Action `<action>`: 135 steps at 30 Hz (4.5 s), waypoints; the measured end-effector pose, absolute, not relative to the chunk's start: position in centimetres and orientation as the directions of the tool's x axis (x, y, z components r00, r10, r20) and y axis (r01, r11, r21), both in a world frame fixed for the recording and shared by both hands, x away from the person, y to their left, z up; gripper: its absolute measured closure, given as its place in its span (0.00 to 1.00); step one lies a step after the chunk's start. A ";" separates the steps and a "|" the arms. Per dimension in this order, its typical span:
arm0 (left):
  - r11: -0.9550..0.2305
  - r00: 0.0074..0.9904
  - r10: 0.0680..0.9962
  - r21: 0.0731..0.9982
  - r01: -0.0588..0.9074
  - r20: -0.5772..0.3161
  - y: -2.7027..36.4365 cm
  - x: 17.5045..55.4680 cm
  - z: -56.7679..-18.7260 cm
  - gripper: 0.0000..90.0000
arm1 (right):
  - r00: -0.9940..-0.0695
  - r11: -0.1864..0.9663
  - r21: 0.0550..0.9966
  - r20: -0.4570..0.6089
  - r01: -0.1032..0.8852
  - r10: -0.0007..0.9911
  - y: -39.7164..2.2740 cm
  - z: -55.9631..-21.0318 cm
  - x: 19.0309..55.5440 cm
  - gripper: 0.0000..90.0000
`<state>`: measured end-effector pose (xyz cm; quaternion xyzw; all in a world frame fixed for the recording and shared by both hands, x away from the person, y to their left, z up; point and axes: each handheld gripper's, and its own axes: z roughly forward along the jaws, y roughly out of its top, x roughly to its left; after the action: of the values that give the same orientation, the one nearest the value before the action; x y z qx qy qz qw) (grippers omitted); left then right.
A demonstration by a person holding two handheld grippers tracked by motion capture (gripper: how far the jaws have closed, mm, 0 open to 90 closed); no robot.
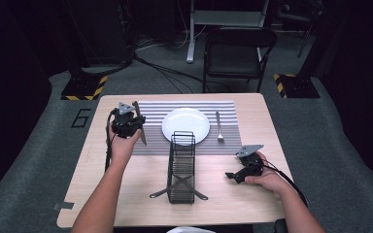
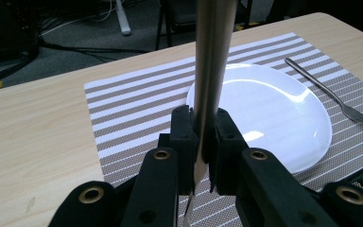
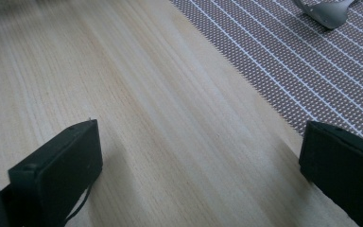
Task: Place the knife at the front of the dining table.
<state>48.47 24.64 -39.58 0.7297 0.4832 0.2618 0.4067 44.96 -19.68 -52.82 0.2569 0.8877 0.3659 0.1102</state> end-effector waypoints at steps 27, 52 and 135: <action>-0.169 0.373 0.927 0.848 0.502 -0.036 24.3 50.5 -41.5 0.92 | -0.845 0.602 0.707 -0.011 0.371 0.534 -19.7 -52.8 45.0 0.00; -0.086 0.305 0.949 0.870 0.486 -0.077 23.7 52.7 -42.8 0.92 | -0.845 0.602 0.707 -0.011 0.371 0.534 -19.7 -52.8 45.0 0.00; 0.108 0.060 0.980 0.760 0.641 -0.190 21.9 62.2 -51.0 0.92 | -0.841 0.594 0.708 -0.002 0.381 0.542 -19.6 -52.8 45.0 0.00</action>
<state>62.16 21.90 -51.03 0.6271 0.6463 0.2292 0.3694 44.95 -19.63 -52.80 0.2603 0.8861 0.3676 0.1090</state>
